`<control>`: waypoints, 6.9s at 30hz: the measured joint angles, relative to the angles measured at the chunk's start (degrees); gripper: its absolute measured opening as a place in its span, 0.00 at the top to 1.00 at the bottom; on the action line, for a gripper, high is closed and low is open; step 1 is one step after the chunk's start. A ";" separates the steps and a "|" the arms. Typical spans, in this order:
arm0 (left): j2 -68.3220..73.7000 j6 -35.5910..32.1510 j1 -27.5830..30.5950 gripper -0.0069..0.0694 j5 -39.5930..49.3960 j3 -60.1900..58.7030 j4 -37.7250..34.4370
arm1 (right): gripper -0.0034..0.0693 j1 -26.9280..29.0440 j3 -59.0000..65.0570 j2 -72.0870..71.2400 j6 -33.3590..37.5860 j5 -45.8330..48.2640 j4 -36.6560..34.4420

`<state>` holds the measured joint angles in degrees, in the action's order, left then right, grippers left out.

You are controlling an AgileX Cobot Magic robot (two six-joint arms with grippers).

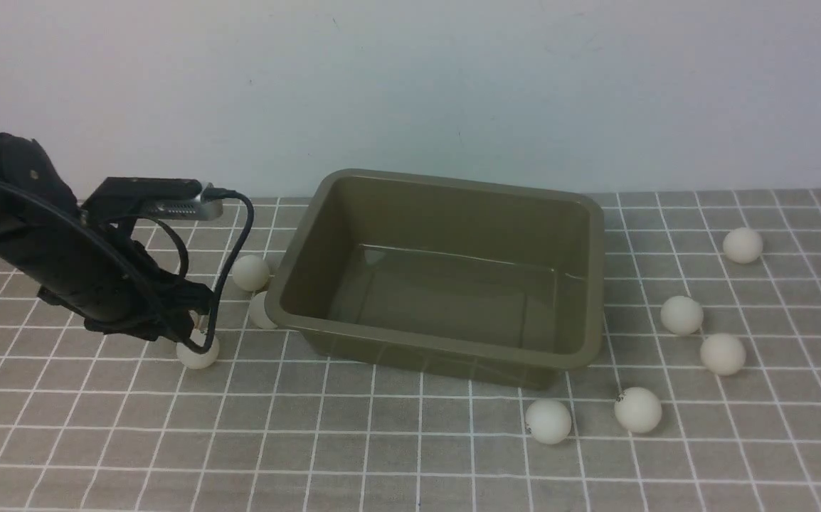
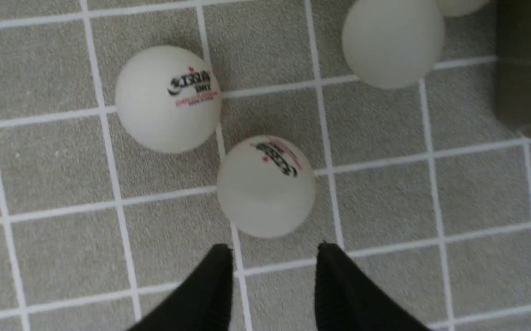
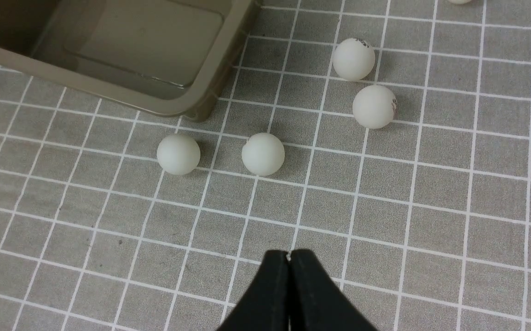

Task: Put the table tennis balls into the box on the grey coffee tablecloth.
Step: 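Reach for and grasp a ping pong ball on the table beside the basket, then drop the ball into the bin, then reach for and grasp a ping pong ball on the table, then release the ping pong ball into the bin and lift the gripper away, then reach for and grasp a ping pong ball on the table beside the basket, then drop the ball into the bin, then reach for and grasp a ping pong ball on the table, then release the ping pong ball into the bin and lift the gripper away, then reach for and grasp a ping pong ball on the table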

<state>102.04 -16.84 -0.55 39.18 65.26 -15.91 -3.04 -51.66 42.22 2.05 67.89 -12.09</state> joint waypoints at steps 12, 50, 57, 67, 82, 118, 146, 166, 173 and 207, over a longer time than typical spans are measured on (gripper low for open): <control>10.51 0.50 0.00 0.35 -3.51 3.69 -0.05 | 0.97 0.00 0.00 0.00 0.01 0.00 0.00; 5.84 9.42 -13.85 0.19 20.35 30.68 7.23 | 0.15 1.13 -4.92 47.85 -9.49 -23.66 10.50; 2.47 11.15 -5.65 0.80 29.28 34.40 13.35 | 0.15 1.34 -12.72 60.06 -9.89 -24.47 10.50; 1.90 8.67 7.12 0.92 31.34 31.27 7.31 | 0.46 1.34 -16.07 67.89 -8.44 -21.46 12.09; 7.53 5.43 5.29 0.86 28.97 26.35 4.83 | 0.46 -14.56 -27.30 56.03 1.47 -21.31 -5.00; 8.63 1.88 -0.38 0.46 28.83 39.07 -3.09 | 0.72 6.93 -13.57 47.77 -2.05 -20.35 1.43; 16.73 10.71 -13.95 0.72 31.21 53.71 13.66 | 0.46 2.00 -28.93 74.69 -1.56 -16.36 2.51; 13.40 9.62 0.58 0.92 31.71 41.48 5.03 | 0.15 -10.95 -31.56 63.73 11.27 -18.14 -12.91; 13.40 8.57 0.58 0.92 31.65 41.18 4.66 | 0.03 -5.03 -37.09 64.57 1.31 -21.31 -0.45; 13.40 7.77 0.58 0.92 31.65 41.18 4.73 | 0.14 7.05 -55.59 87.15 -3.38 -21.63 -4.70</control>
<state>115.44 -9.07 0.04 70.83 106.44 -11.18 4.01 -107.25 129.37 -1.33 46.27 -16.79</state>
